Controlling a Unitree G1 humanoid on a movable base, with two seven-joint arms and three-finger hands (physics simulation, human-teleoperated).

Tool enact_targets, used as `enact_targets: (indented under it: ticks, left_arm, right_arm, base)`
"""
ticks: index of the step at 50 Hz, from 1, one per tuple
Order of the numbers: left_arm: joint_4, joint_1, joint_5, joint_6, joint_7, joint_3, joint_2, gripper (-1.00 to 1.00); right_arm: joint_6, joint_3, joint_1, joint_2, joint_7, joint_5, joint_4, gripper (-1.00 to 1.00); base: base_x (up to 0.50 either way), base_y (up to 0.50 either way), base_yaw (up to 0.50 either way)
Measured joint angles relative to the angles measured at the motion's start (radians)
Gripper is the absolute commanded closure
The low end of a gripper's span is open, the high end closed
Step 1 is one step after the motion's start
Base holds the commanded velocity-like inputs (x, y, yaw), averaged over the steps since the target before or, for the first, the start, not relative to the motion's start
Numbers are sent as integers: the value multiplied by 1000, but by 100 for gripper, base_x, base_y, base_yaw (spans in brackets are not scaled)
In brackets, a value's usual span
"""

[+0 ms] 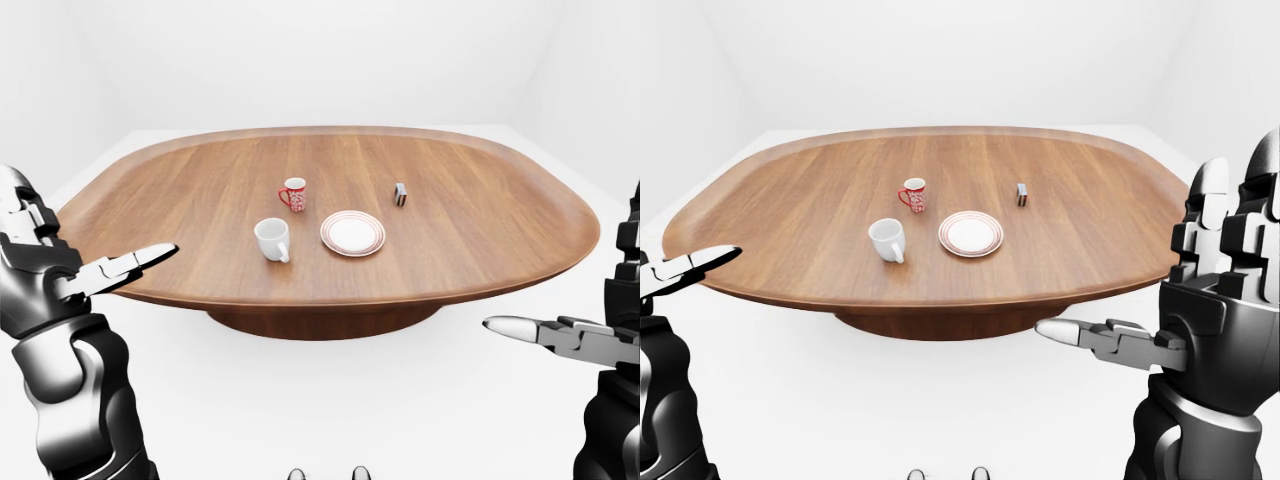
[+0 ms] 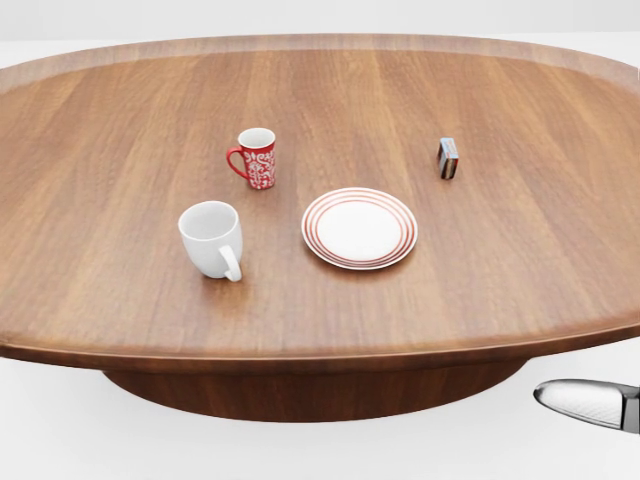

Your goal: Put the white mug on the plate.

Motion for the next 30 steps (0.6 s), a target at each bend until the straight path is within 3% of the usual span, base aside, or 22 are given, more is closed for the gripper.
enact_targets:
  ticks: [15, 30]
  left_arm:
    - [-8, 1, -4, 0, 3, 2, 1, -100]
    - [-7, -1, -4, 0, 5, 2, 1, -100]
  right_arm:
    - [0, 3, 2, 2, 4, -10, 5, -100]
    - [0, 6, 3, 3, 4, -14, 20, -100]
  base:
    - [2, 48, 0]
    - [28, 2, 0]
